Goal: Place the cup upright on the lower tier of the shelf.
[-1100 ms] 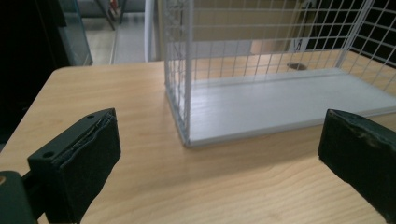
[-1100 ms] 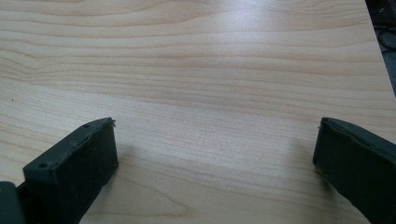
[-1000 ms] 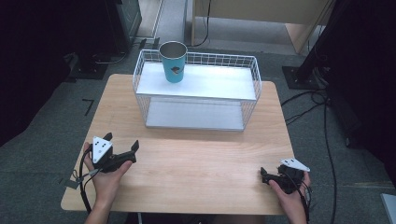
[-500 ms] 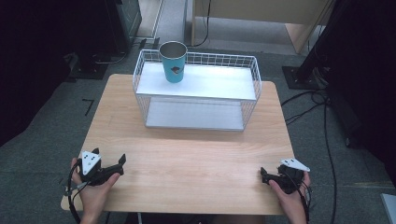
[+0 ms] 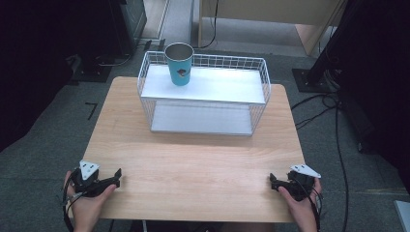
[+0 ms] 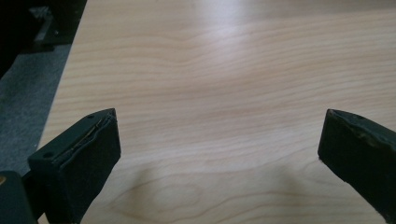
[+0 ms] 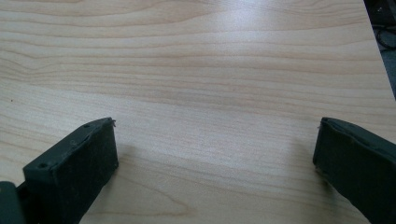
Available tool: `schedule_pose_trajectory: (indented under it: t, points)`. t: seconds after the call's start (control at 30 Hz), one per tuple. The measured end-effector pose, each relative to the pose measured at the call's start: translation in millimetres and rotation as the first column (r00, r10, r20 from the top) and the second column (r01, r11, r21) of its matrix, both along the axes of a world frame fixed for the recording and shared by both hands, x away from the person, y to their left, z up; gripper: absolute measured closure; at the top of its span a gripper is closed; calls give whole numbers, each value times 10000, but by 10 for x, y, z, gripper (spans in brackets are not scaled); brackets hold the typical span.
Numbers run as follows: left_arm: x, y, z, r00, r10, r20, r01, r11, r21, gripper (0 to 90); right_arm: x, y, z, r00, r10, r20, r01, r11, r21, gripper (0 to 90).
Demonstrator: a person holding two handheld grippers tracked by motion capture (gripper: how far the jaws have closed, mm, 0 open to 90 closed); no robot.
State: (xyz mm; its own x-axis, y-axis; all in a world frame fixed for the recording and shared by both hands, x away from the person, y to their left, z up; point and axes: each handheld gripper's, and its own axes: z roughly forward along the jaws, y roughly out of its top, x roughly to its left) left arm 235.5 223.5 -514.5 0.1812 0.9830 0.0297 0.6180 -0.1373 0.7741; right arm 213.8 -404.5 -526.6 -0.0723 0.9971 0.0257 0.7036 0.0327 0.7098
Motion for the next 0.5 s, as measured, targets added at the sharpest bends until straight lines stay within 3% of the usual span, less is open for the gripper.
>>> schedule_pose_trajectory:
  t: [0.2, 0.3, 0.43, 0.5]
  points:
    - [-27, 115, -15, 9988, 240, -438, -228, 9993, 284, 0, 0, 0, 0, 10000, 0, 1, 0, 10000, -1, 0]
    - [-24, 118, -20, 9983, 131, -565, -117, 9997, 233, 0, -1, 0, 0, 10000, -14, -5, 14, 10000, 1, 0]
    - [5, 76, -34, 9947, -94, -1019, 145, 9987, 498, 0, -6, 7, 1, 9999, -104, -29, 104, 9999, 18, 0]
    - [14, 70, -38, 9937, -114, -1115, 158, 9991, 385, 0, -6, 6, 1, 10000, -95, -13, 95, 10000, 6, 0]
